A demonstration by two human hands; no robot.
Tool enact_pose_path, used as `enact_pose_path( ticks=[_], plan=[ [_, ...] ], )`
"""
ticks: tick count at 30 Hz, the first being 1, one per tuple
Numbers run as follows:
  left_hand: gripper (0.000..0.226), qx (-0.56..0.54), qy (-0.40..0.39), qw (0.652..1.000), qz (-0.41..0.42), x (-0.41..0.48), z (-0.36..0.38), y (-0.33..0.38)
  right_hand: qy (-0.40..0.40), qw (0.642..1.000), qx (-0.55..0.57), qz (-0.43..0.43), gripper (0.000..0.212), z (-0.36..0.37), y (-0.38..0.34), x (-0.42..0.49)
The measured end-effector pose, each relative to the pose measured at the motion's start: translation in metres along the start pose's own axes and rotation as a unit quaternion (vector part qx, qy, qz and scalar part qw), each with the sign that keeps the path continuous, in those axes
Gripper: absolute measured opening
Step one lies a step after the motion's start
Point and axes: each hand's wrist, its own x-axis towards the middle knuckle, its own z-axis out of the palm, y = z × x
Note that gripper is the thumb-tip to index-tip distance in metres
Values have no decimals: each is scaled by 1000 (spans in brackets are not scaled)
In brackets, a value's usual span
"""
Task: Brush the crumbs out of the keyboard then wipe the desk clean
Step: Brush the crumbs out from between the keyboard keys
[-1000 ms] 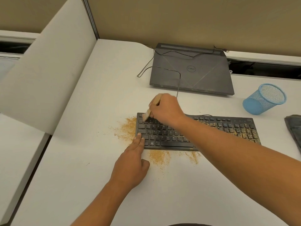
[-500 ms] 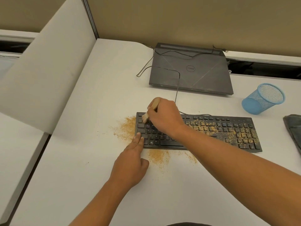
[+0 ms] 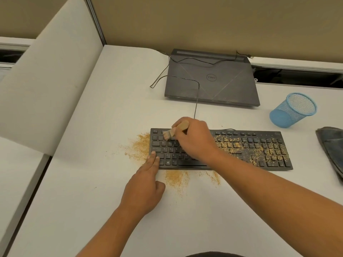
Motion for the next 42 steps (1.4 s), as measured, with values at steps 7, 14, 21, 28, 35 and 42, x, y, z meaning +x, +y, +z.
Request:
enact_pose_path(
  ticks=[7,14,21,28,35,42],
  plan=[
    [71,3,-1,1000,-1,0,1,-2,-36,991,96,91,15,-37,10,10],
    [71,5,-6,1000,-5,0,1,-2,-94,992,-29,78,17,-49,34,-3],
    [70,8,-4,1000,-3,0,2,-2,-85,991,-97,22,16,-58,36,-6],
    [71,16,-5,1000,-7,0,2,-1,-107,984,-130,-59,17,-50,12,16],
    [71,16,-3,1000,-2,1,3,-3,-316,881,-334,-106,19,-73,-1,35],
    [71,13,0,1000,-5,0,3,-1,-212,938,-252,-113,16,-56,1,37]
  ],
)
